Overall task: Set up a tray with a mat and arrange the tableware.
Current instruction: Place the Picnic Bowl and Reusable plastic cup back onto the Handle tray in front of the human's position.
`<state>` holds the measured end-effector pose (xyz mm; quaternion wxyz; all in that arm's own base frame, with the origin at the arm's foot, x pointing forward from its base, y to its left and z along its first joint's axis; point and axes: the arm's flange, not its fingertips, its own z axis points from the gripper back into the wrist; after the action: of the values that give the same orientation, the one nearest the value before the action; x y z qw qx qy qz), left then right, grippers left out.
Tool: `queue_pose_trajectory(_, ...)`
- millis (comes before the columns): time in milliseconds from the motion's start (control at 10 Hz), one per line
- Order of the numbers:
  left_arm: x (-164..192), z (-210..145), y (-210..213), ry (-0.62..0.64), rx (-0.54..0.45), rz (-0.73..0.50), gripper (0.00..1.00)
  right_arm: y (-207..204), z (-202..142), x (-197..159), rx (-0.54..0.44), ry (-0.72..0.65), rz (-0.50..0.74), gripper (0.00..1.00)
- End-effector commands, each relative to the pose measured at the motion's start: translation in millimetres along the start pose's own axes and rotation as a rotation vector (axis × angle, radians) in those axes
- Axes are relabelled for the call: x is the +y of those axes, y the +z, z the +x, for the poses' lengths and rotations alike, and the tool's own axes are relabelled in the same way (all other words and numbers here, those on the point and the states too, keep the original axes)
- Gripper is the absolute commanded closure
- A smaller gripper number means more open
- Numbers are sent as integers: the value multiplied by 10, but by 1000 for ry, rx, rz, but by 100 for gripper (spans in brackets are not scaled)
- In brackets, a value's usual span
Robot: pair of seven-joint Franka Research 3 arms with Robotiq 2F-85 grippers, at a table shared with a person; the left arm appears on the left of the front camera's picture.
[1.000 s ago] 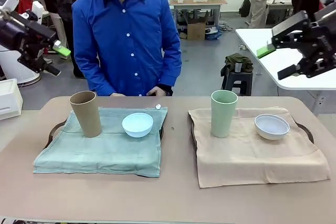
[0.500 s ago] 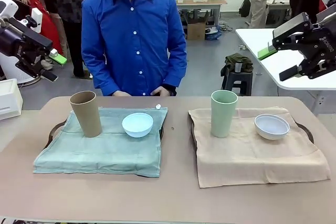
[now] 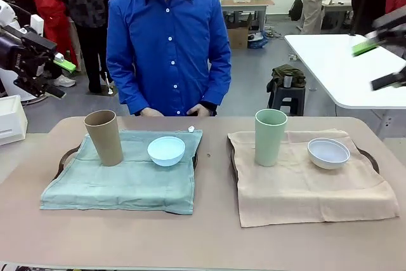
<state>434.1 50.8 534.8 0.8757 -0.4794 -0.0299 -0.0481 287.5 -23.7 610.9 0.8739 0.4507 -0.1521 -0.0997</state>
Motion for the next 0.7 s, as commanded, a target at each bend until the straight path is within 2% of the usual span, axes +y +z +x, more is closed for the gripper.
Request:
queue_pose_trajectory(0,66,20,255,94,-4,-123,0,560,316,-187,14,-116,125,12)
queue_pose_trajectory(200,250,-10,541,141,-35,-259,0,1043,434,-605,26,-234,263,12)
queue_pose_trajectory(300,309,-43,668,151,-36,-268,0,1146,399,-792,56,-289,295,12)
queue_pose_trajectory(400,371,-66,747,157,-59,-256,0,1171,360,-929,93,-334,269,12)
queue_pose_trajectory(600,446,-109,832,146,-90,-207,0,1132,287,-1092,117,-368,129,12)
